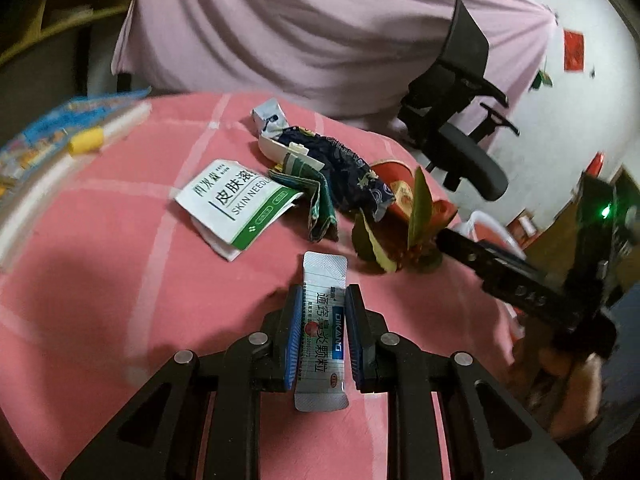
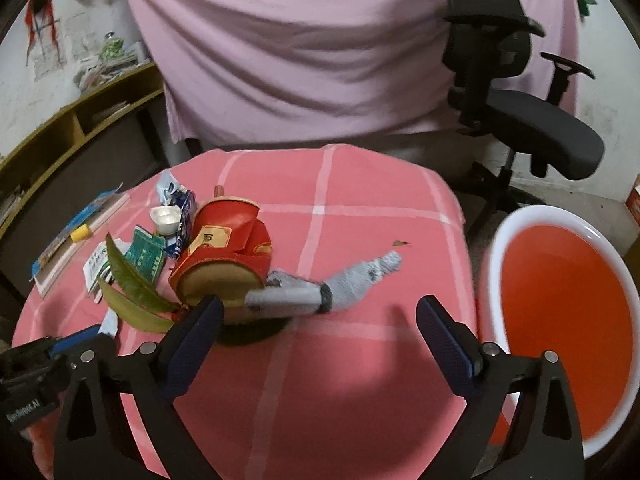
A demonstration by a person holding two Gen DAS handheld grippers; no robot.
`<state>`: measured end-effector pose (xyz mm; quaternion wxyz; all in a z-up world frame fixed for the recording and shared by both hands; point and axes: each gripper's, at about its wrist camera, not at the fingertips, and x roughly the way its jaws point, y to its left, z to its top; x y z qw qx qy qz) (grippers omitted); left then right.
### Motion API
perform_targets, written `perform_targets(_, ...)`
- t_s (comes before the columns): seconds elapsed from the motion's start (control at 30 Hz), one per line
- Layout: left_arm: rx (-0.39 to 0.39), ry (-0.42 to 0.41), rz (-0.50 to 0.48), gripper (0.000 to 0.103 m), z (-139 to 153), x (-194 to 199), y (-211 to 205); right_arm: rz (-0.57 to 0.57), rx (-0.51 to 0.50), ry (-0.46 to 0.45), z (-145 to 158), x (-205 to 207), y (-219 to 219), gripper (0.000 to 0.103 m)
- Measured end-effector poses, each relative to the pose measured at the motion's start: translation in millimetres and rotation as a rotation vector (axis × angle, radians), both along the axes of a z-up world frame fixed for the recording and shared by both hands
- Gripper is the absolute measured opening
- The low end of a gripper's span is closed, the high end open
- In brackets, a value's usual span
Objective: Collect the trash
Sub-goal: 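Grasp the grey knit glove with the right gripper while the left gripper holds the sachet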
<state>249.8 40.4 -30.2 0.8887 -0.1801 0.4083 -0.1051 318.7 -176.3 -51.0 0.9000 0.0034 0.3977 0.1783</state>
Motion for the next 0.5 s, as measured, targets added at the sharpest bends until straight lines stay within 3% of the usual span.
perform_targets(0.03, -0.008, 0.002, -0.001, 0.017, 0, 0, 2, 0.003, 0.012, 0.015, -2, 3, 0, 0.076)
perform_targets(0.1, -0.006, 0.0, -0.005, 0.017, 4, -2, 4, -0.001, 0.023, 0.043, -6, 7, 0, 0.069)
perform_targets(0.2, -0.014, -0.002, -0.008, 0.017, 6, -3, 10, -0.001, 0.029, 0.039, -5, 5, 0, 0.062)
perform_targets(0.4, -0.024, -0.016, -0.006, 0.017, 5, -6, 8, -0.006, 0.033, 0.033, -4, 1, 0, 0.059)
perform_targets(0.5, -0.002, -0.03, -0.003, 0.017, 7, -8, 2, -0.016, 0.037, 0.029, -4, 0, -2, 0.049)
